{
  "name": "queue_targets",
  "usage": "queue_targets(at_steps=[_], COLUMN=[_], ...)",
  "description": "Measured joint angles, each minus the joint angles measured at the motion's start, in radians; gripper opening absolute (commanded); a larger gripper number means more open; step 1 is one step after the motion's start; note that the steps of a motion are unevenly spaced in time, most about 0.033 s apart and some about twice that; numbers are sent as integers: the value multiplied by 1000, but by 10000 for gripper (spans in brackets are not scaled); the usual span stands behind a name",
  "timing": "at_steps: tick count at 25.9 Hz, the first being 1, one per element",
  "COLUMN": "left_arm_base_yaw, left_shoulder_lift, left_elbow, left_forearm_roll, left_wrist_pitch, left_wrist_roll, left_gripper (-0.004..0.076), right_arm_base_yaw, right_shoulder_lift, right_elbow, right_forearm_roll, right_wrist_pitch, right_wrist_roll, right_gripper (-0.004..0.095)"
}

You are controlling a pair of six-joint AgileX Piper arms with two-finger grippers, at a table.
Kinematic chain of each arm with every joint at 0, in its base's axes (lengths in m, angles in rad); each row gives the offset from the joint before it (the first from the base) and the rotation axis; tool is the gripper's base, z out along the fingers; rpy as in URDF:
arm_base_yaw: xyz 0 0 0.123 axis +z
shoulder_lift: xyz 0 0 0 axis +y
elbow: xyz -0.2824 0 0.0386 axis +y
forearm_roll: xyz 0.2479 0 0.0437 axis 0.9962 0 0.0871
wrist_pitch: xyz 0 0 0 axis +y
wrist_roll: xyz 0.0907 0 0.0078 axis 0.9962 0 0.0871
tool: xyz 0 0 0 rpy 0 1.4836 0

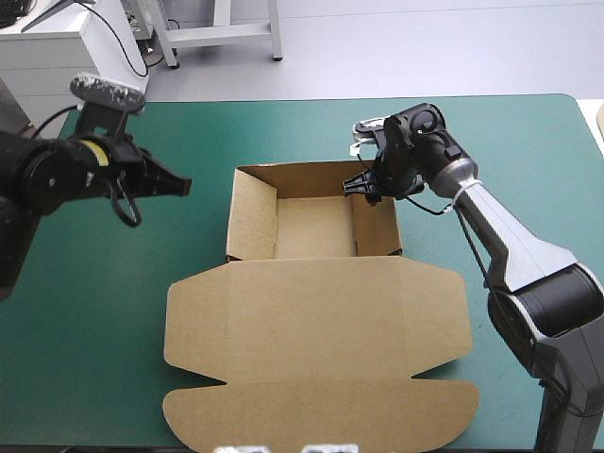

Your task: Fold the box

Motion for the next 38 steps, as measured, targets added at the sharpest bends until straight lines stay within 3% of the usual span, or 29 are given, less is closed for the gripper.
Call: queue_targets(at_steps=[5, 7, 9, 11, 12, 15, 23, 30, 38], left_arm_base_yaw=[0, 0, 0, 0, 0, 0, 0, 0, 0], left_shoulder_lift=[-189, -349, -478, -584, -630, -789, -915, -921, -921], left_elbow=[263, 473, 621, 746, 788, 965, 1138, 1158, 1158], left_forearm_roll=[-79, -91, -92, -94, -94, -100, -120, -148, -144], left_wrist_pitch=[0, -9, -43, -71, -82, -115, -124, -131, -131], left_wrist_roll=[40, 48, 49, 48, 45, 39, 25, 0, 0], left_gripper=[-8, -8, -8, -8, -8, -8, -8, -8, -8], right_arm_base_yaw=[0, 0, 0, 0, 0, -1, -69, -322, -708], right_shoulder_lift=[41, 78, 96, 106, 107, 107, 99, 42, 5], right_elbow=[0, 0, 0, 0, 0, 0, -1, -1, -1], right_forearm_roll=[8, 10, 10, 11, 9, 14, 34, -2, -28], right_wrist_pitch=[0, -1, -1, -1, -1, -15, -16, -6, -5], right_wrist_roll=[0, 0, -20, -22, -22, -19, -17, -72, -141], right_gripper=[488, 477, 365, 74, -9, -21, -21, -21, -14])
